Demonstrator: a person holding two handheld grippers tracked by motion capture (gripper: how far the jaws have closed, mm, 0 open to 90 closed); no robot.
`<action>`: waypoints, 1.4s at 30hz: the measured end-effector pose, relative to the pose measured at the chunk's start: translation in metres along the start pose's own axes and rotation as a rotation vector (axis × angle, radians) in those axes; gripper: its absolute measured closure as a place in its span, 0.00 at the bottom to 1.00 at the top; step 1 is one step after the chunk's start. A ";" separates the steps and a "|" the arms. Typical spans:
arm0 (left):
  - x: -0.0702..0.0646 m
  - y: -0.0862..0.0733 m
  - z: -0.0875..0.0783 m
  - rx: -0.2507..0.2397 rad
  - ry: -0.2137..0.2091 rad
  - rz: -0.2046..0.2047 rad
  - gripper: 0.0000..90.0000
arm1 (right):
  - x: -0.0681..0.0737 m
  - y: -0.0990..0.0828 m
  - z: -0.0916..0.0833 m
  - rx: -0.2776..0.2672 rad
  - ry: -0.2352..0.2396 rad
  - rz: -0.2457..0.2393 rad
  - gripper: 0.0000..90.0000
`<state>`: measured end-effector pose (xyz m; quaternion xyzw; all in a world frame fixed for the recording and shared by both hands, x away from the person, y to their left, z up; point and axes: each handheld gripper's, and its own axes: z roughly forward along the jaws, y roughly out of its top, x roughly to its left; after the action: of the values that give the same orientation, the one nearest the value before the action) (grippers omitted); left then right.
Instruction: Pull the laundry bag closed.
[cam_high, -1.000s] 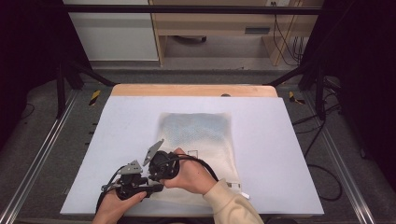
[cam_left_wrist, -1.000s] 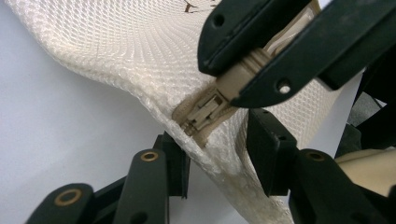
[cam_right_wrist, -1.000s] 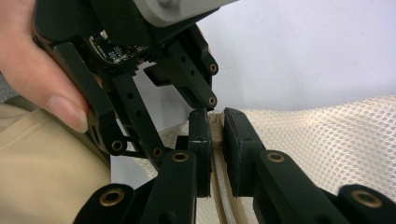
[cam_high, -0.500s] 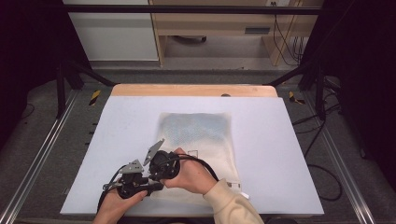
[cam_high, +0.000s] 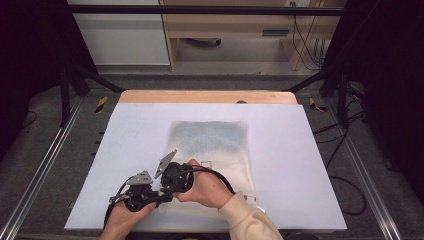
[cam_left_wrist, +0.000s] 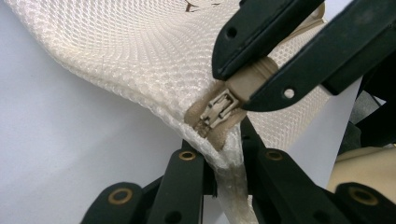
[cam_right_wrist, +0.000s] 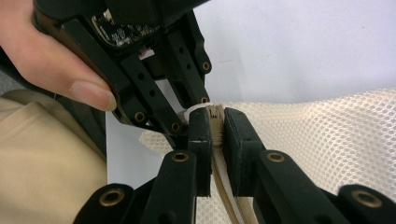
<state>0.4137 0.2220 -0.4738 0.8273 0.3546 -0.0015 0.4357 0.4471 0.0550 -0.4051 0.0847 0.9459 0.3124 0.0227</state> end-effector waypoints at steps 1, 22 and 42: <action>0.000 0.000 0.000 0.000 0.000 0.000 0.93 | 0.000 -0.001 0.000 0.005 -0.002 -0.008 0.91; 0.000 0.000 -0.002 0.000 0.024 -0.007 0.94 | 0.000 -0.007 0.002 0.092 -0.021 -0.010 0.92; -0.001 0.002 -0.004 -0.007 0.017 0.006 0.94 | -0.007 -0.029 -0.004 0.145 -0.031 0.027 0.92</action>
<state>0.4123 0.2239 -0.4696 0.8267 0.3559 0.0082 0.4357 0.4496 0.0290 -0.4192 0.1034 0.9644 0.2419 0.0269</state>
